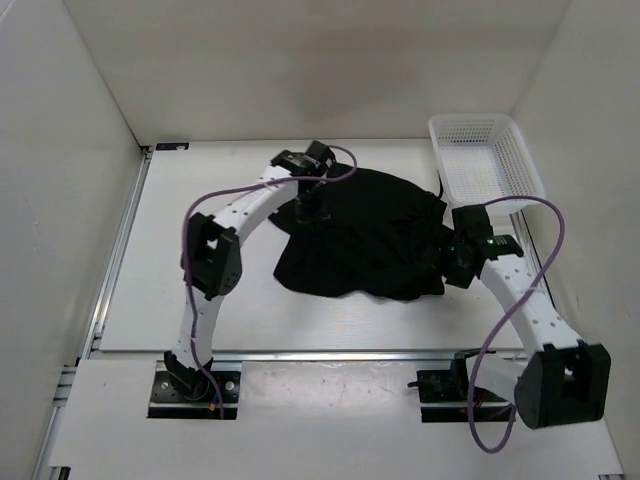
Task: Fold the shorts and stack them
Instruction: Flatten the shorts out
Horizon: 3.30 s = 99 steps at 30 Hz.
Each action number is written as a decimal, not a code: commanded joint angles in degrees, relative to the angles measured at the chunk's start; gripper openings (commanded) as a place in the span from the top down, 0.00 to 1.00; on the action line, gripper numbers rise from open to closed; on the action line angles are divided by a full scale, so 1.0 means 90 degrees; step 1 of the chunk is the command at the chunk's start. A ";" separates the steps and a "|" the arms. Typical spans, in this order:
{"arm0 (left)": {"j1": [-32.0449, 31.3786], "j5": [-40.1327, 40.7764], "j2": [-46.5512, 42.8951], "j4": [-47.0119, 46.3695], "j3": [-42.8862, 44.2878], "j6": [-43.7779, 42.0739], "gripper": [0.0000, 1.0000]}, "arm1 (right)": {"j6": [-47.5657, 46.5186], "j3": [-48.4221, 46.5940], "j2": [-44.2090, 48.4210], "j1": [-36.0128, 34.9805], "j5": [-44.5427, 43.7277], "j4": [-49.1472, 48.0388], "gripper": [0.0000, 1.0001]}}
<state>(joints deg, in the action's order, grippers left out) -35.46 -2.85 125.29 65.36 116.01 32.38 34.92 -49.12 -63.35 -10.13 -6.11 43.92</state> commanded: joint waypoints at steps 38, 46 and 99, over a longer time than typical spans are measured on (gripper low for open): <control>0.1910 -0.1021 -0.5395 -0.1549 -0.5373 0.0210 0.66 | 0.0571 0.1550 0.1714 -0.1355 -0.0912 -0.1915 0.17; 0.2250 -0.0193 -0.5592 -0.1306 -0.5536 0.0347 0.48 | 0.1345 0.0773 0.1565 -0.0751 -0.0390 -0.0848 0.24; 0.3901 -0.1255 -0.4928 -0.1833 -0.6658 0.0523 0.69 | 0.0768 0.1473 0.0630 -0.0876 -0.0406 -0.1483 0.31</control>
<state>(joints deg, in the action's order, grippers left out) -0.73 -15.77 81.36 49.91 60.05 37.76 40.45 -37.87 -62.39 -18.68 -4.08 27.07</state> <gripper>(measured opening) 0.285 0.594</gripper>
